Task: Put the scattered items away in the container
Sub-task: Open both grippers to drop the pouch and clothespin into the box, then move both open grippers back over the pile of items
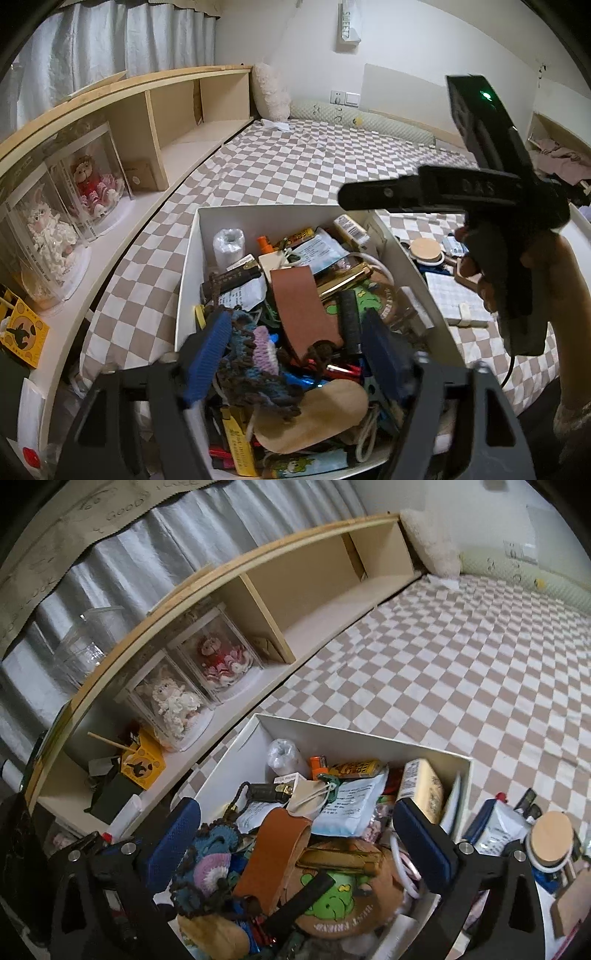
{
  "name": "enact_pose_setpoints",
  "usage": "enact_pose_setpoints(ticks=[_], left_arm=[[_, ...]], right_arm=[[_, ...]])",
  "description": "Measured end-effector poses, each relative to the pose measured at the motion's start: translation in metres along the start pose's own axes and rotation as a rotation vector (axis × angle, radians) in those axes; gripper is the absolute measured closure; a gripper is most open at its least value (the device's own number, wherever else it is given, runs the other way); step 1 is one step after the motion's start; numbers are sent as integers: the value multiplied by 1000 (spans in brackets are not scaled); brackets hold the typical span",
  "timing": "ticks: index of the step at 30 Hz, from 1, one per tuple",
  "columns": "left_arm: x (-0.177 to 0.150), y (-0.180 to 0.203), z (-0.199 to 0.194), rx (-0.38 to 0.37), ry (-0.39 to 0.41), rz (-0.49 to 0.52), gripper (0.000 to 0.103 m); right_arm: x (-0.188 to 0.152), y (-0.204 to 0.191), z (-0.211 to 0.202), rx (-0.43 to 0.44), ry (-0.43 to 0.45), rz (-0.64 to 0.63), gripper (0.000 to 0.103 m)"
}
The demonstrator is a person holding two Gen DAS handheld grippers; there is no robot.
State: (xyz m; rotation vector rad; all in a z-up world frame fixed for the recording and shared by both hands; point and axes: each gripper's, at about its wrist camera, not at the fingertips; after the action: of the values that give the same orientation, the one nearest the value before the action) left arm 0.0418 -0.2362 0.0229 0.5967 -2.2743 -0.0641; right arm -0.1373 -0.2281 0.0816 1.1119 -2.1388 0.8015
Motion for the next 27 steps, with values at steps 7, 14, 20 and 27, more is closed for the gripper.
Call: enact_pose_setpoints(ticks=[7,14,20,27], left_arm=[[-2,11,-10,-9,45,-22,4],[-8,23,-16,-27,59,-30,1],[-10,33,-20,-30,71,-28,1],[-14,43,-23,-43,80,-40,0]], right_arm=[[-8,-5,-29,-75,36,-45,0],[-21,-3,-62,-115,94,-38,0],[-33,-6,-91,-193,138,-68,0],[-52,-13,-121,-255,161,-96,0]])
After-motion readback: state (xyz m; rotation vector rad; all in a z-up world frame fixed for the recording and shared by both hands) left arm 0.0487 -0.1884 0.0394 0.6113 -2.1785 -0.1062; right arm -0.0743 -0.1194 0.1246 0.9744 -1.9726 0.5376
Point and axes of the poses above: each gripper's, at about its wrist camera, not at the fingertips, and z roughly the way its jaws point, y to its right, x to its top, and after that the axes turned 15 degrees about -z, right-handed
